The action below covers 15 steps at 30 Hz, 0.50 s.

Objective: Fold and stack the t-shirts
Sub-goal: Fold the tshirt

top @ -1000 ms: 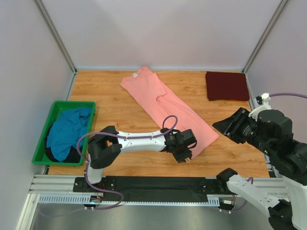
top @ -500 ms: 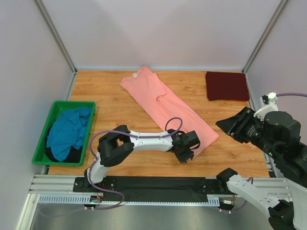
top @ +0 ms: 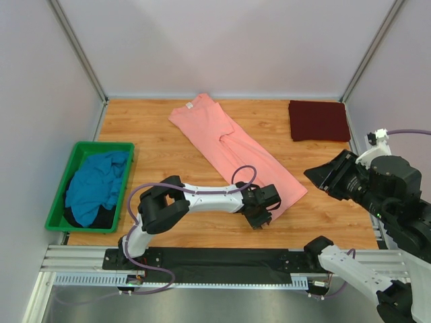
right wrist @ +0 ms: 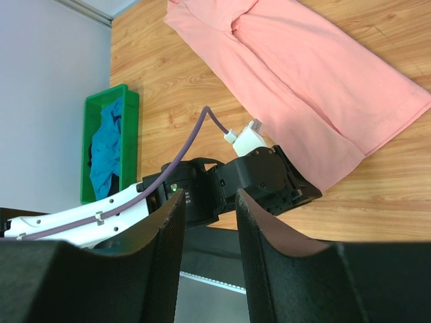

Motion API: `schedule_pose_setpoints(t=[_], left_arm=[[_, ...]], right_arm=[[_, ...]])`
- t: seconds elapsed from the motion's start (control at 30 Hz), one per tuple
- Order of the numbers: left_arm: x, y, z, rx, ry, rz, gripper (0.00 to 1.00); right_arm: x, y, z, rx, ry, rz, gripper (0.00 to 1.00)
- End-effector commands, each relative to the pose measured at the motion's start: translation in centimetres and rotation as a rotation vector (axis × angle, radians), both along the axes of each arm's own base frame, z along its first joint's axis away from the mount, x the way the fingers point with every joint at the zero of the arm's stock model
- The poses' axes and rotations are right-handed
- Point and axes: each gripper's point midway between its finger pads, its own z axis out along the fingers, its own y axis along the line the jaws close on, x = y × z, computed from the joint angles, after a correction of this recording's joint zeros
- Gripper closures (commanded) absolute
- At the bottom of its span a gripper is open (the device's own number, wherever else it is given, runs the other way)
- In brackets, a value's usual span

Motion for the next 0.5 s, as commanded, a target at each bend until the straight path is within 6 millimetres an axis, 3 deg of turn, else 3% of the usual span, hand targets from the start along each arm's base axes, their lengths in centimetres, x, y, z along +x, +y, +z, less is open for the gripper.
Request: schedule_pose_setpoints(t=[0.0,0.23,0.47], left_arm=[[0.6,-0.2,0.8,-0.017,-0.026,0.026,0.63],[1.2,0.9,0.5,0.012,-0.015,0.057,0.62],[0.9,0.4,-0.1,0.031,0.012,0.003,0.66]], right_arm=[[-4.2,-3.1,-5.3,-0.189,0.241,-0.005,0.62],[-3.5,-2.9,-4.6,-0.201,0.213,0.01,0.62],[-3.2,-2.3,-4.5,-0.186,0.2,0.029,0.61]])
